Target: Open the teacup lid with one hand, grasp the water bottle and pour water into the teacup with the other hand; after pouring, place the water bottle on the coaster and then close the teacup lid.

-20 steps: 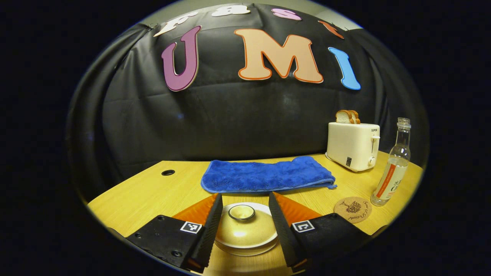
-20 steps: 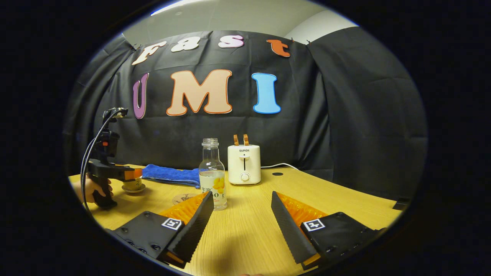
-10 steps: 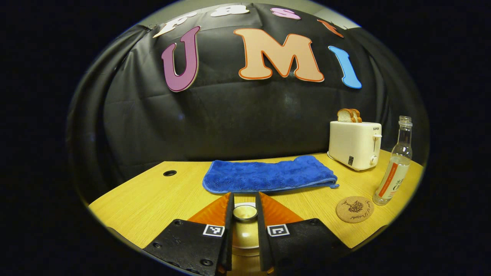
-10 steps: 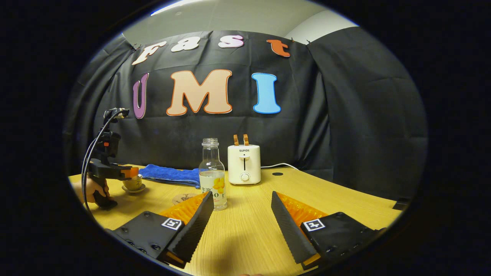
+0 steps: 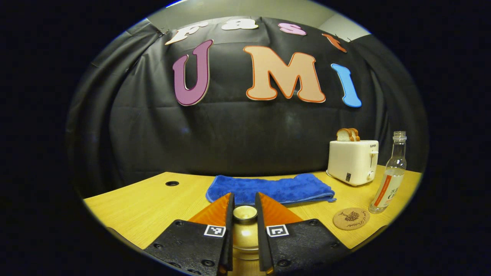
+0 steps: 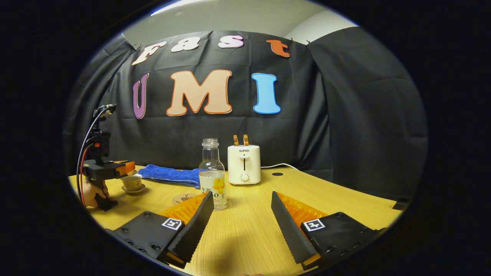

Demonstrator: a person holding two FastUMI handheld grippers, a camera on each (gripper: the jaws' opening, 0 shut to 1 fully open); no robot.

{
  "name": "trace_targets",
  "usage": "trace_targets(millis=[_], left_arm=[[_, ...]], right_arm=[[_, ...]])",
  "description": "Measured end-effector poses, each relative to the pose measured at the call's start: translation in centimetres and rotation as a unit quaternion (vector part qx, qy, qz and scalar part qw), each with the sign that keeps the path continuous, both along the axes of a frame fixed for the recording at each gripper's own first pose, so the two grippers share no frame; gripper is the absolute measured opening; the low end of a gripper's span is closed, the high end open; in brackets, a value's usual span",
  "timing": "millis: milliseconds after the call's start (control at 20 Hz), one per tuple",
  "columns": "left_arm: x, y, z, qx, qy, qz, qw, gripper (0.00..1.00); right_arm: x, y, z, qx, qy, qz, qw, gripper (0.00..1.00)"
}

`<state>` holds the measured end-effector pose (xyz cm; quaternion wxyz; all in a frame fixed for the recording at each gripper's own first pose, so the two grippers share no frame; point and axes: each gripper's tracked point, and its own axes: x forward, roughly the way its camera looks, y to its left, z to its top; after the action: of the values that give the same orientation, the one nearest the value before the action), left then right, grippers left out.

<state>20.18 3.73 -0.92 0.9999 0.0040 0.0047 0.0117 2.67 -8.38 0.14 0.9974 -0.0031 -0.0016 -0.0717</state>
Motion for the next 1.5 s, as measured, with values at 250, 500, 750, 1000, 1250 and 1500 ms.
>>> trace_targets(millis=[250,500,750,1000,1250,1500], left_arm=[[-1.3,0.5,0.1,-0.006,0.001,0.01,1.0,0.24],[-4.5,0.9,0.2,-0.005,0.0,0.004,1.0,0.24],[-8.4,2.6,0.4,-0.004,-0.001,0.012,1.0,0.24],[-12.2,5.0,0.6,-0.003,-0.003,0.031,1.0,0.24],[-15.3,6.0,0.7,-0.002,-0.005,0.033,0.999,0.24],[-16.0,5.9,0.5,-0.002,-0.002,0.019,1.0,0.24]], right_arm=[[1.4,1.8,-0.1,0.001,0.003,0.026,1.0,0.93],[4.6,4.2,-0.4,0.002,0.005,0.054,0.999,0.98],[8.5,5.5,-0.6,0.003,0.006,0.06,0.998,0.98],[11.3,6.2,-0.7,0.004,0.006,0.067,0.998,0.98],[14.1,6.4,-0.8,0.004,0.005,0.069,0.998,0.97],[16.9,6.8,-0.9,0.004,0.005,0.068,0.998,0.98]])
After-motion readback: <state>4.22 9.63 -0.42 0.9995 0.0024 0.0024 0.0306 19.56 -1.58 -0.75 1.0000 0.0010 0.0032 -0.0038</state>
